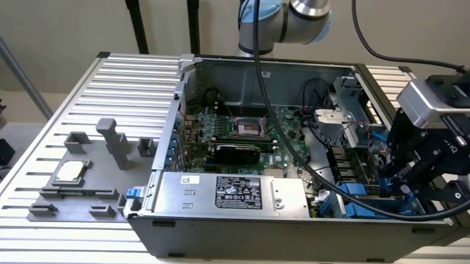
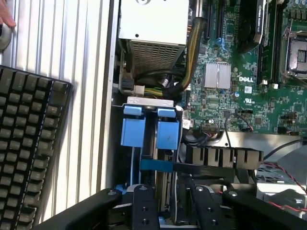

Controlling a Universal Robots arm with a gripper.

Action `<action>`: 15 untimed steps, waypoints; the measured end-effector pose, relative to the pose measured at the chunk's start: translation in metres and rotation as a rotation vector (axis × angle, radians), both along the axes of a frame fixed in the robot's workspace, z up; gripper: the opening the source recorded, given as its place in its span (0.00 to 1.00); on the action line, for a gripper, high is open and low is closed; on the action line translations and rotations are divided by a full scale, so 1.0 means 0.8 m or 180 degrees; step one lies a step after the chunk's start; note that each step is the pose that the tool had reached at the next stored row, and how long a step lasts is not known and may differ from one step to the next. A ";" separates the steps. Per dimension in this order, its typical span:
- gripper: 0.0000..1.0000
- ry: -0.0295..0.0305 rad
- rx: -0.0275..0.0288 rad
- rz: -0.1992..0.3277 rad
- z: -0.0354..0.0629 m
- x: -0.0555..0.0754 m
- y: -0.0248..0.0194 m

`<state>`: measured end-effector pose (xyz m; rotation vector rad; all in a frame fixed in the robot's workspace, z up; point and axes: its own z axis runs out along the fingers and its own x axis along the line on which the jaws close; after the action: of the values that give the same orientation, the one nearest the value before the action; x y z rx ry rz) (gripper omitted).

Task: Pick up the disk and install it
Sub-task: 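Insert the first disk wire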

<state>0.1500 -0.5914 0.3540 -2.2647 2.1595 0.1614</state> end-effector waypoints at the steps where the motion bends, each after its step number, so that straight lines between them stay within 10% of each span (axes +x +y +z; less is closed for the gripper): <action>1: 0.34 0.0000 0.0016 0.0000 0.000 0.002 -0.0017; 10: 0.34 0.0000 0.0199 0.0010 0.000 0.030 -0.0066; 15: 0.34 0.0002 0.0235 0.0079 -0.001 0.032 -0.0069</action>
<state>0.1755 -0.5969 0.3532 -2.2524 2.0898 0.2382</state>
